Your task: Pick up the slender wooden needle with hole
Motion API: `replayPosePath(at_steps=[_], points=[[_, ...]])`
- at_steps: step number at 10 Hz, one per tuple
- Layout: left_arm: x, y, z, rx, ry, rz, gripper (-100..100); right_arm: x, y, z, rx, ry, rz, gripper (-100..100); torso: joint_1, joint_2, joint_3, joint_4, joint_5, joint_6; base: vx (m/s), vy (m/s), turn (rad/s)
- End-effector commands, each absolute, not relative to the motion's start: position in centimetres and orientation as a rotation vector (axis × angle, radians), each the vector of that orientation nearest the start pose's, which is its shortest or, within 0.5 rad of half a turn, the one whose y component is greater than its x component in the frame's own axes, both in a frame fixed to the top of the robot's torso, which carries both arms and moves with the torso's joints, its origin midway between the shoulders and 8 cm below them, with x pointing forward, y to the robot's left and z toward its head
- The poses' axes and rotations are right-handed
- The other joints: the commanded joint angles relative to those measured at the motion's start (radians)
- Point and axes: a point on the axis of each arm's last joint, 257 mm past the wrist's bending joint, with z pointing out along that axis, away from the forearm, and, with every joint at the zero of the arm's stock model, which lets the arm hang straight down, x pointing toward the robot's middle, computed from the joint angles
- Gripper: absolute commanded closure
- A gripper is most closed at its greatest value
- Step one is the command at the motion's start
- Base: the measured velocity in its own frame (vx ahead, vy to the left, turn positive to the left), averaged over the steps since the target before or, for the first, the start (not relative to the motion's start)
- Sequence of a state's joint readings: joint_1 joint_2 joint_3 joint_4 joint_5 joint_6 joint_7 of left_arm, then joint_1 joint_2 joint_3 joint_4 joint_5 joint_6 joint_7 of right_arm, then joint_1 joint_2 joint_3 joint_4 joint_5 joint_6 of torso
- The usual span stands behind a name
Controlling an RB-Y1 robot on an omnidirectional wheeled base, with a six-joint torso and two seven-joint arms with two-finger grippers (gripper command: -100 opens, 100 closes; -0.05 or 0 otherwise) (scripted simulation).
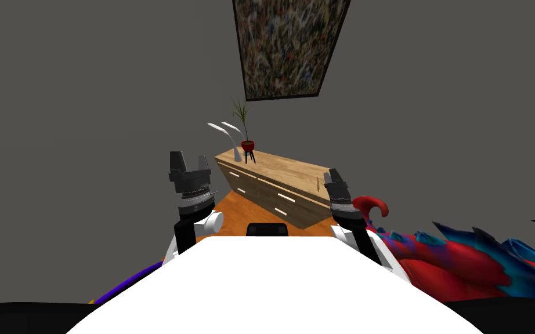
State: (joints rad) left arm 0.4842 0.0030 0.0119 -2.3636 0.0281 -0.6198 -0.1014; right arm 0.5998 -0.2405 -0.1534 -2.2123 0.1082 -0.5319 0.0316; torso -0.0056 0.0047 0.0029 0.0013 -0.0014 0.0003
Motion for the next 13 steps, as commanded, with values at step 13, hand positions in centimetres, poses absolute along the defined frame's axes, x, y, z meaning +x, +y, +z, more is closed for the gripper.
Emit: replayPosePath(at_steps=[13], points=[[30.1,27.6,8.5,-0.464,0.464,-1.26,0,31.1,-33.5,-9.8,-0.049,1.403,0.478,-100,0.0,-0.004,-0.002,-0.001,0.0,-0.001,-0.045,-0.051,0.205]])
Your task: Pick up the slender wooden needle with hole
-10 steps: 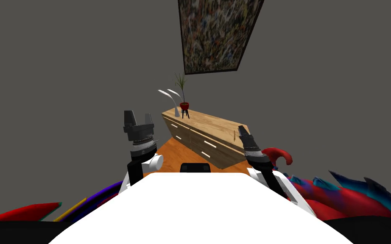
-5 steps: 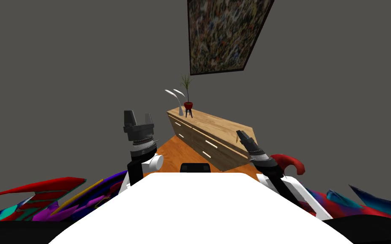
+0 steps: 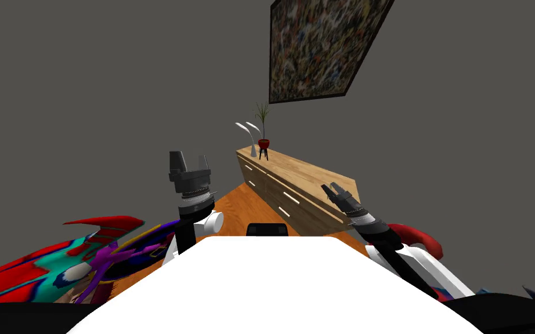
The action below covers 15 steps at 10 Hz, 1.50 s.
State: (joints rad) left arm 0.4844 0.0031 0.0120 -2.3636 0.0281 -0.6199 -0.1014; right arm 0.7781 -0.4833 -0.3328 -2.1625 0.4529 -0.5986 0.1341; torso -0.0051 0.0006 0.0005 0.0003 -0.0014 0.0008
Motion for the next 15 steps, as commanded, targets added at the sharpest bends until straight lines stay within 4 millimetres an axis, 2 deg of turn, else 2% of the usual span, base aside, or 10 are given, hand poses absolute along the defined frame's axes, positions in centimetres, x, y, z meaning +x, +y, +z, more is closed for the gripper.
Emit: replayPosePath(at_steps=[1,4,7,9,10,11,14,15], points=[[30.1,27.6,8.5,-0.464,0.464,-1.26,0,30.5,-34.1,-10.8,-0.121,1.457,0.423,-100,0.0,0.0,0.0,0.0,0.0,0.0,-0.035,-0.052,0.238],[30.1,27.6,8.5,-0.464,0.464,-1.26,0,29.7,-34.5,-12.7,-0.24,1.534,0.339,-100,-0.001,0.0,0.0,0.0,0.0,-0.001,-0.046,-0.051,0.203],[30.1,27.6,8.5,-0.464,0.464,-1.26,0,28.0,-35.6,-15.4,-0.42,1.649,0.235,-100,-0.001,-0.001,0.0,0.0,0.0,0.0,-0.046,-0.05,0.282],[30.1,27.6,8.5,-0.464,0.464,-1.26,0,27.9,-35.6,-16.0,-0.451,1.664,0.213,-100,-0.001,-0.001,0.0,0.0,0.0,0.0,-0.022,-0.035,0.044],[30.1,27.6,8.5,-0.464,0.464,-1.26,0,26.8,-36.3,-17.3,-0.54,1.716,0.173,-100,0.001,-0.002,-0.001,0.0,0.0,0.0,-0.028,-0.03,0.286],[30.1,27.6,8.5,-0.464,0.464,-1.26,0,26.7,-36.3,-17.7,-0.561,1.725,0.158,-100,0.0,-0.002,-0.001,0.0,0.0,-0.001,-0.033,-0.045,0.199],[30.1,27.6,8.5,-0.464,0.464,-1.26,0,24.3,-37.9,-20.4,-0.759,1.825,0.082,-100,-0.001,-0.001,-0.001,0.0,0.0,0.0,-0.041,-0.05,0.266],[30.1,27.6,8.5,-0.464,0.464,-1.26,0,24.1,-38.0,-20.9,-0.787,1.835,0.064,-100,-0.001,-0.001,-0.001,0.0,0.0,-0.001,-0.038,-0.045,0.151]])
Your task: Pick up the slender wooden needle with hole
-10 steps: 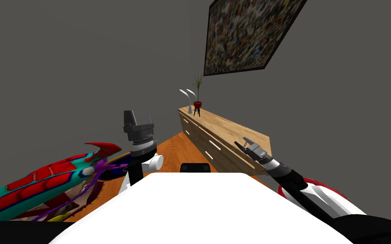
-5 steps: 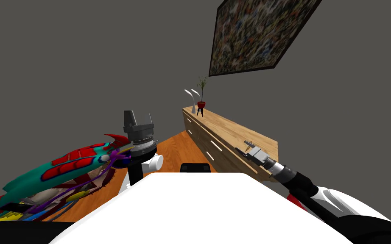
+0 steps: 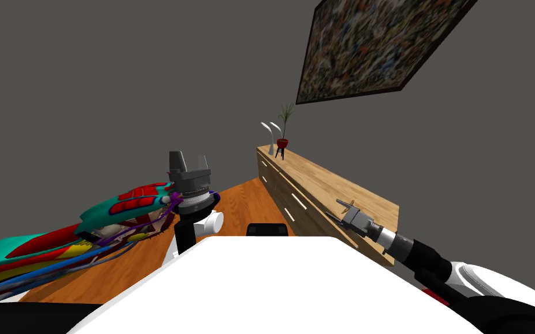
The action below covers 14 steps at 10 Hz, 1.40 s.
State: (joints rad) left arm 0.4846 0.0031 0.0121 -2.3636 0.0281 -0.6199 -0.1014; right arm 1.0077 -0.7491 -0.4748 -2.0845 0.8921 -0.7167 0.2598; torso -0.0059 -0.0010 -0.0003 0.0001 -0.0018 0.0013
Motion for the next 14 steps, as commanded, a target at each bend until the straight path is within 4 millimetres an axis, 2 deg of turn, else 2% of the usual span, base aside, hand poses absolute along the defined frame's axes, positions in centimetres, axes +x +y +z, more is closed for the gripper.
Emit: replayPosePath(at_steps=[1,4,7,10,11,12,14], points=[[30.1,27.6,8.5,-0.464,0.464,-1.26,0,22.9,-38.8,-21.9,-0.871,1.874,0.043,-100,0.0,0.0,0.0,0.0,0.0,0.0,-0.045,-0.043,0.27],[30.1,27.6,8.5,-0.464,0.464,-1.26,0,21.3,-40.0,-23.6,-1.009,1.924,-0.006,-100,0.0,0.0,0.0,0.0,0.0,-0.001,-0.035,-0.046,0.186],[30.1,27.6,8.5,-0.464,0.464,-1.26,0,18.6,-41.9,-25.4,-1.208,1.99,-0.046,-100,0.0,-0.002,-0.001,0.0,0.0,0.0,-0.029,-0.041,0.245],[30.1,27.6,8.5,-0.464,0.464,-1.26,0,17.0,-43.4,-26.6,-1.346,2.023,-0.084,-100,0.0,-0.001,-0.001,0.0,0.0,-0.001,-0.035,-0.046,0.159],[30.1,27.6,8.5,-0.464,0.464,-1.26,0,15.8,-44.4,-27.1,-1.437,2.043,-0.093,-100,0.0,-0.001,-0.001,0.0,0.0,0.0,-0.018,-0.053,0.242],[30.1,27.6,8.5,-0.464,0.464,-1.26,0,15.7,-44.6,-27.3,-1.451,2.044,-0.101,-100,-0.001,-0.002,-0.001,0.0,0.0,-0.001,-0.017,-0.049,0.126],[30.1,27.6,8.5,-0.464,0.464,-1.26,0,13.4,-46.7,-28.1,-1.631,2.075,-0.117,-100,-0.001,-0.003,-0.001,-0.001,0.0,-0.001,-0.032,-0.059,0.256]])
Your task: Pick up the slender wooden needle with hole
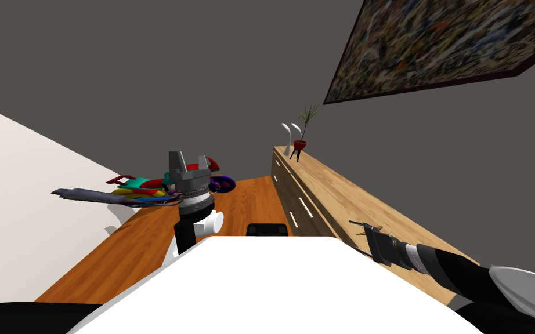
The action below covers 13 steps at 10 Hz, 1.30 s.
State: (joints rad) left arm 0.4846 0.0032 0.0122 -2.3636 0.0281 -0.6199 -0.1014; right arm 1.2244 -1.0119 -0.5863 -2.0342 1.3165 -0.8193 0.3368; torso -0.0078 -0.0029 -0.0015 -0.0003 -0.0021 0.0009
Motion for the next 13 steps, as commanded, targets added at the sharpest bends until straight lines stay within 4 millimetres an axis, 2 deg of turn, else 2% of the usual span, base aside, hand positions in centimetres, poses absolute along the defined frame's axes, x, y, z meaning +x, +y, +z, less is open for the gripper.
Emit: replayPosePath(at_steps=[1,3,4,6,7,11,12,13], points=[[30.1,27.6,8.5,-0.464,0.464,-1.26,0,13.3,-46.9,-28.2,-1.646,2.076,-0.125,-100,0.0,0.0,0.0,0.0,0.0,0.0,-0.028,-0.07,0.126],[30.1,27.6,8.5,-0.464,0.464,-1.26,0,11.4,-48.8,-28.7,-1.8,2.094,-0.129,-100,0.0,-0.001,0.0,0.0,0.0,0.0,-0.017,-0.073,0.251],[30.1,27.6,8.5,-0.464,0.464,-1.26,0,11.2,-49.1,-28.7,-1.817,2.095,-0.137,-100,-0.001,-0.001,-0.001,0.0,0.0,0.0,-0.011,-0.066,0.084],[30.1,27.6,8.5,-0.464,0.464,-1.26,0,9.6,-50.9,-29.0,-1.954,2.105,-0.135,-100,0.0,-0.002,-0.001,0.0,0.0,0.0,-0.013,-0.06,0.167],[30.1,27.6,8.5,-0.464,0.464,-1.26,0,9.6,-50.9,-29.1,-1.959,2.105,-0.138,-100,0.0,-0.002,-0.001,0.0,0.0,0.0,-0.014,-0.066,0.076],[30.1,27.6,8.5,-0.464,0.464,-1.26,0,7.0,-53.6,-29.5,-2.176,2.11,-0.11,-100,-0.001,-0.003,-0.001,0.0,-0.001,0.001,-0.005,-0.082,0.141],[30.1,27.6,8.5,-0.464,0.464,-1.26,0,7.5,-53.1,-29.4,-2.14,2.109,-0.119,-100,-0.002,-0.003,-0.002,-0.001,-0.001,0.001,0.0,-0.049,0.036],[30.1,27.6,8.5,-0.464,0.464,-1.26,0,7.5,-53.1,-29.3,-2.147,2.109,-0.117,0,0.001,-0.003,-0.002,0.0,0.0,0.001,0.0,-0.009,-0.004]])
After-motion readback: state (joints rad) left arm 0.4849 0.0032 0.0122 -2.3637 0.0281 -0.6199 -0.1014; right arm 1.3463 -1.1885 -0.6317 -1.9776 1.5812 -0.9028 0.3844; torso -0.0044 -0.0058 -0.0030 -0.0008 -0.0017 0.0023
